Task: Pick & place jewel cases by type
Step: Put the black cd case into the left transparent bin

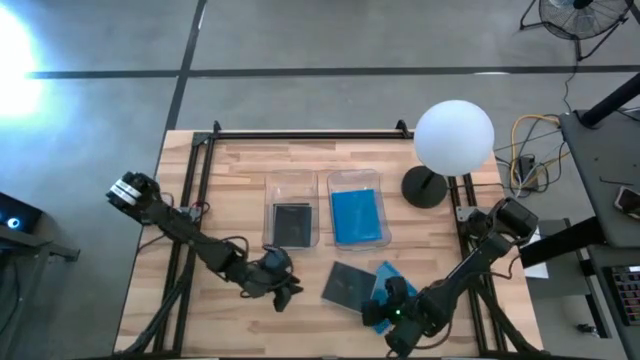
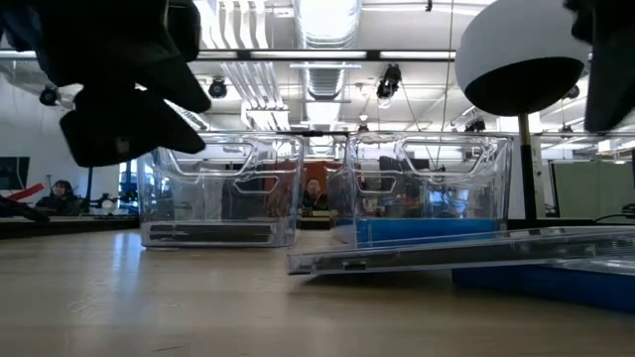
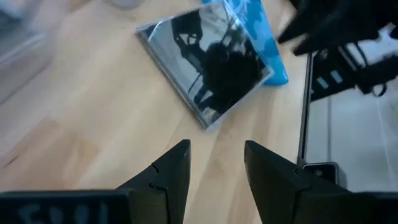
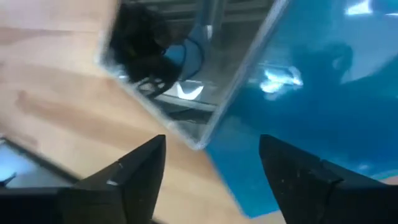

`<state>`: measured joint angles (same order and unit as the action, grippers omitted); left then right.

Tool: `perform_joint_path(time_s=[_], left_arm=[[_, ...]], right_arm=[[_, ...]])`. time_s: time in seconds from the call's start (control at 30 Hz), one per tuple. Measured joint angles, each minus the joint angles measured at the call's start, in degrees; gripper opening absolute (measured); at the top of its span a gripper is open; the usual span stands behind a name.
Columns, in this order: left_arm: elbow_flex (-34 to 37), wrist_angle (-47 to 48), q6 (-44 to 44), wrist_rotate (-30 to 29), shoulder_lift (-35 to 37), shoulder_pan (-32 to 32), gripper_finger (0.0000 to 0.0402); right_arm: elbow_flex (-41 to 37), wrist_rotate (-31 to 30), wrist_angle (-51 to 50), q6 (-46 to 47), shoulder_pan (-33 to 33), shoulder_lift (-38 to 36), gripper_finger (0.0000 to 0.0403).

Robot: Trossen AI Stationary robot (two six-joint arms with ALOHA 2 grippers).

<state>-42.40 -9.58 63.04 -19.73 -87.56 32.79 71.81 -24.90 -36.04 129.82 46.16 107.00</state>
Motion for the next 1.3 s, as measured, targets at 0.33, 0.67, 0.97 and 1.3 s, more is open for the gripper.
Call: perform_joint_path(time_s=[0.33,0.67,0.97,1.3], left_arm=[[-10.08,6.22,-8.43,0.68,-10.97,-1.55,0.0133],[-14.29,7.13,-9.69,1.25,-18.88,-2.98,0.0133],[-15.92,4.09,-9.85,2.26,-22.49,-4.25,0.0133],[-15.97,3.58,-9.06,2.80,-22.56,-4.23,0.0133]], right_arm=[[-8.92,0.67,13.39,-0.24,-2.27,0.09,0.0261],[-8.61,0.69,16.97,-3.72,-5.73,0.02,0.0245],[-7.72,-0.99,16.10,-3.95,-7.90,0.04,0.0246],[-8.53,-3.08,16.38,-4.23,-8.65,0.07,0.0240]])
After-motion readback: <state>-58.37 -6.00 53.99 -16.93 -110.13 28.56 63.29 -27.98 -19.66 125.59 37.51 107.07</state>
